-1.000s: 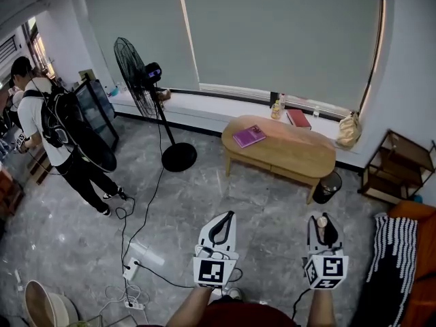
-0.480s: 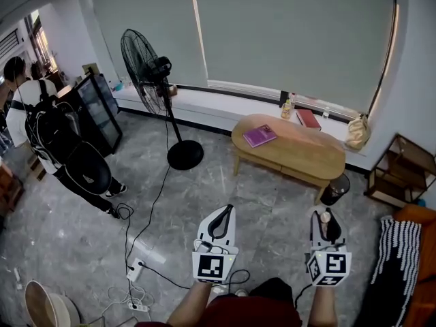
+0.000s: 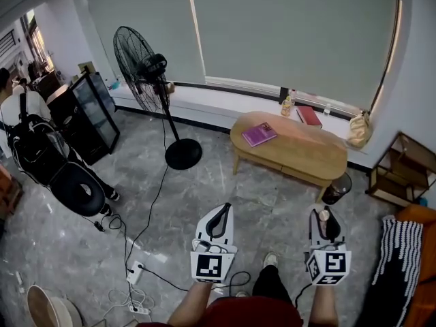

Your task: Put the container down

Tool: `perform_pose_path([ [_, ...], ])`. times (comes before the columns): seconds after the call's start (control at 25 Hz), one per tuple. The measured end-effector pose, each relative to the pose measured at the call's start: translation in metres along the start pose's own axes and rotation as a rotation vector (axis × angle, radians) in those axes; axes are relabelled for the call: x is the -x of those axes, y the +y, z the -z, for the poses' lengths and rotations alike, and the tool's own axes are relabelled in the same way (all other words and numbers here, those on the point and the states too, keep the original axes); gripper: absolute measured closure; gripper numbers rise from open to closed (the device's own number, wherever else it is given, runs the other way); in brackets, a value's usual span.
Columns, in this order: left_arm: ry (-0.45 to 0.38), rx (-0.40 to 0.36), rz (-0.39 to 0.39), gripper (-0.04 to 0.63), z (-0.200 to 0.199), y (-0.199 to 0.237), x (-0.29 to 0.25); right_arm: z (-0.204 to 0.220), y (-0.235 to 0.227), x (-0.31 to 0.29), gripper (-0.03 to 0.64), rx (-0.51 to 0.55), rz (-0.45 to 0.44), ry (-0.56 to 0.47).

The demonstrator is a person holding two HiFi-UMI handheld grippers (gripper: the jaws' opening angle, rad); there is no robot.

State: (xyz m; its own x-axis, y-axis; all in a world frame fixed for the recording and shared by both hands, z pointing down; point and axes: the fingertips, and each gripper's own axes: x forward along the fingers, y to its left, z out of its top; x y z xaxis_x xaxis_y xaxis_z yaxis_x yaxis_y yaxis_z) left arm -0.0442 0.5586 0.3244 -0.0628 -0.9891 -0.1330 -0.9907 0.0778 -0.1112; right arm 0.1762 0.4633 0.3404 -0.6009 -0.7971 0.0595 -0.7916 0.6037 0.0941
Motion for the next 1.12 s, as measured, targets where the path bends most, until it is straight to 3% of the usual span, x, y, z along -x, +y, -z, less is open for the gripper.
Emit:
perform_pose_path([
  [0.72,0.076,-0.013,0.027,0.586,0.036,-0.034,-0.182,0.027,-0.124,-0.133,0.477,-0.069,0.021,0.056],
  [1.12,0.059,-0.023,0.026,0.586,0.037,-0.066,-0.276,0.039,-0.201,-0.190,0.477,-0.100,0.026,0.073],
])
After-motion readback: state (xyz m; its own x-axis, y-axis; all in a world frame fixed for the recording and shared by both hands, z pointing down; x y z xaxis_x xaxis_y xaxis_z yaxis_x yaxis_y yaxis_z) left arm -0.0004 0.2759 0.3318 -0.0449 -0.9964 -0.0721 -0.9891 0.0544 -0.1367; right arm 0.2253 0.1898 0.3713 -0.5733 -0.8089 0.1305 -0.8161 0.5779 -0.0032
